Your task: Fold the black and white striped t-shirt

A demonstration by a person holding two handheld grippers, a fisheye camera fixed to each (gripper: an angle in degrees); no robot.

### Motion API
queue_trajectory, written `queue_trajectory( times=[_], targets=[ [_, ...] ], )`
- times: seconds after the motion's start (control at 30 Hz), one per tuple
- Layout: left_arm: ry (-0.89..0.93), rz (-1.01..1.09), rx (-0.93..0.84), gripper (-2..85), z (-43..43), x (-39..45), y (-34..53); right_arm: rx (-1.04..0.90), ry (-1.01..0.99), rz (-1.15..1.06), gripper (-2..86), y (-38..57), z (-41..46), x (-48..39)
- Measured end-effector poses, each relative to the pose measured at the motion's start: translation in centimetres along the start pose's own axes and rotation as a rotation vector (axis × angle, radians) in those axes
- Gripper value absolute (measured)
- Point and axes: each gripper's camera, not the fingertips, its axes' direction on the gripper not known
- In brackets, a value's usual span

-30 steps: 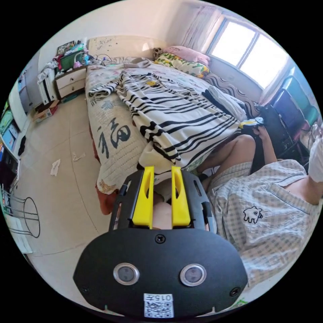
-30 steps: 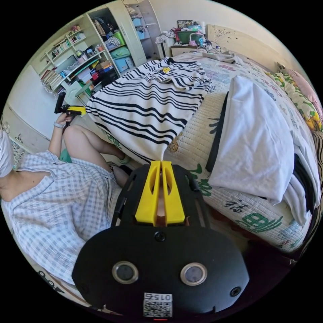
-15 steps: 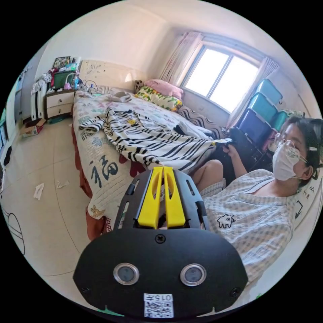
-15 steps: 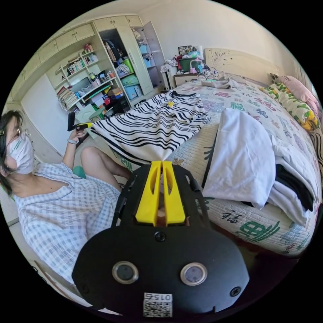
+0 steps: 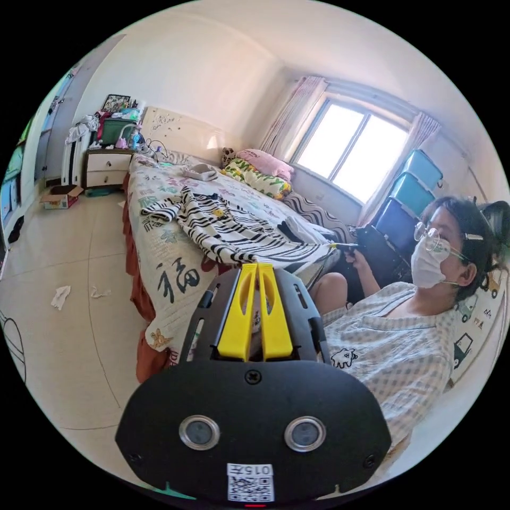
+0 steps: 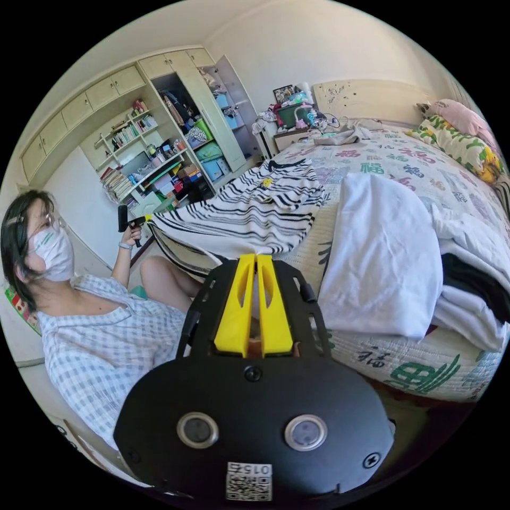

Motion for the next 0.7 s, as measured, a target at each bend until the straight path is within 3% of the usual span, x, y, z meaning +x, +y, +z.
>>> queue_trajectory(
  times=[0.1, 0.2, 0.33, 0.4, 0.53, 0.7],
  targets=[
    [0.002, -0.181, 0.035, -0.8, 3.0, -6.7, -7.0, 0.066, -0.096, 0.108, -0.4, -8.7, 0.6, 4.1],
    [-0.009, -0.338, 0.188, -0.9, 4.8, -12.0, -17.3, 0.197, -0.113, 0.211, -0.5, -19.7, -1.0, 6.0],
    [-0.002, -0.256, 0.555, -0.9, 0.4, -6.2, -30.5, 0.424, 0.025, 0.07, -0.5, -30.3, -9.4, -2.1],
    [-0.103, -0.157, 0.59, -0.9, -3.0, -2.2, -34.2, 0.466, 0.077, -0.026, -0.4, -32.0, -12.7, -5.9],
    [-0.097, 0.034, 0.625, -0.9, -9.5, 3.3, -35.8, 0.447, 0.13, -0.228, -0.4, -30.3, -16.7, -11.7],
    [-0.031, 0.159, 0.457, -0.9, -10.5, 4.4, -29.7, 0.33, 0.057, -0.314, -0.4, -21.5, -15.3, -11.8]
  ],
)
